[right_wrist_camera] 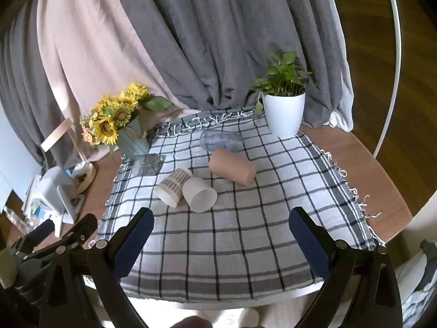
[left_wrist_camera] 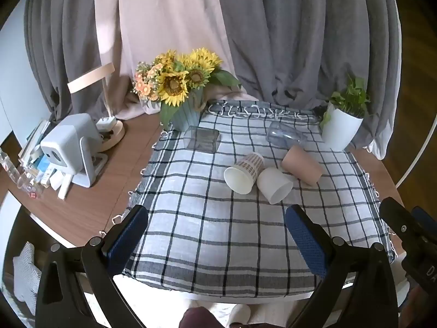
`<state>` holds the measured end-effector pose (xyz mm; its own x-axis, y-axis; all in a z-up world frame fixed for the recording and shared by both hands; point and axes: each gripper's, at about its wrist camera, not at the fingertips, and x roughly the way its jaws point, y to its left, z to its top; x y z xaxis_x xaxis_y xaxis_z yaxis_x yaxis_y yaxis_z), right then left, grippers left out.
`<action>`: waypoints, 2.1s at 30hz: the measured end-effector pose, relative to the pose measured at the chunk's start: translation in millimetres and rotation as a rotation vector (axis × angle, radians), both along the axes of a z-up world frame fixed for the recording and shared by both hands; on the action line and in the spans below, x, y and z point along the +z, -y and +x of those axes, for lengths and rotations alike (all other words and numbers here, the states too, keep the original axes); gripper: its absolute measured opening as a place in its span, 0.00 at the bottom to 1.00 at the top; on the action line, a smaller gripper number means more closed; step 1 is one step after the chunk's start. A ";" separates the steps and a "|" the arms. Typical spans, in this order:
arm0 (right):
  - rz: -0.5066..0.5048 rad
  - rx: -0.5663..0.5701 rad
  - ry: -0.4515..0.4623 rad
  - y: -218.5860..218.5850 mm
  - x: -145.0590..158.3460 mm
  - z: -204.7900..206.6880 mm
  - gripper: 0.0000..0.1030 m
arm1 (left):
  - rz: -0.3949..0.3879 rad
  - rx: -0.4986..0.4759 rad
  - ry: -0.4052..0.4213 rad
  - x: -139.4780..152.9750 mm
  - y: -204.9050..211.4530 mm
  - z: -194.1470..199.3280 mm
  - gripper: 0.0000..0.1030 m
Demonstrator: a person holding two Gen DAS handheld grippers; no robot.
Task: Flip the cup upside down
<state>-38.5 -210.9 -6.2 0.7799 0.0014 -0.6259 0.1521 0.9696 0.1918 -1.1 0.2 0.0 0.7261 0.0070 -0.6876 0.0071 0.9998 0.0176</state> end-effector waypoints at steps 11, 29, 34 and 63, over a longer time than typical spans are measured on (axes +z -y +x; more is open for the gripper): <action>-0.011 -0.001 -0.010 1.7 -2.9 0.8 0.97 | -0.026 -0.012 -0.026 -7.3 -2.1 3.4 1.00; -0.016 0.006 -0.011 -4.6 -2.2 3.3 0.97 | -0.023 -0.008 -0.025 -8.4 -2.5 4.3 1.00; -0.018 0.007 -0.012 -4.4 -2.8 4.3 0.97 | -0.024 -0.006 -0.023 -9.4 -2.6 3.5 1.00; -0.020 0.010 -0.016 -4.0 -4.0 10.4 0.97 | -0.023 -0.004 -0.029 -13.8 -7.2 10.6 1.00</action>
<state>-28.2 -206.8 -10.2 0.7695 -0.0039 -0.6386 0.1458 0.9746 0.1698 9.5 7.4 -13.7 0.7061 -0.0121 -0.7080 0.0116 0.9999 -0.0055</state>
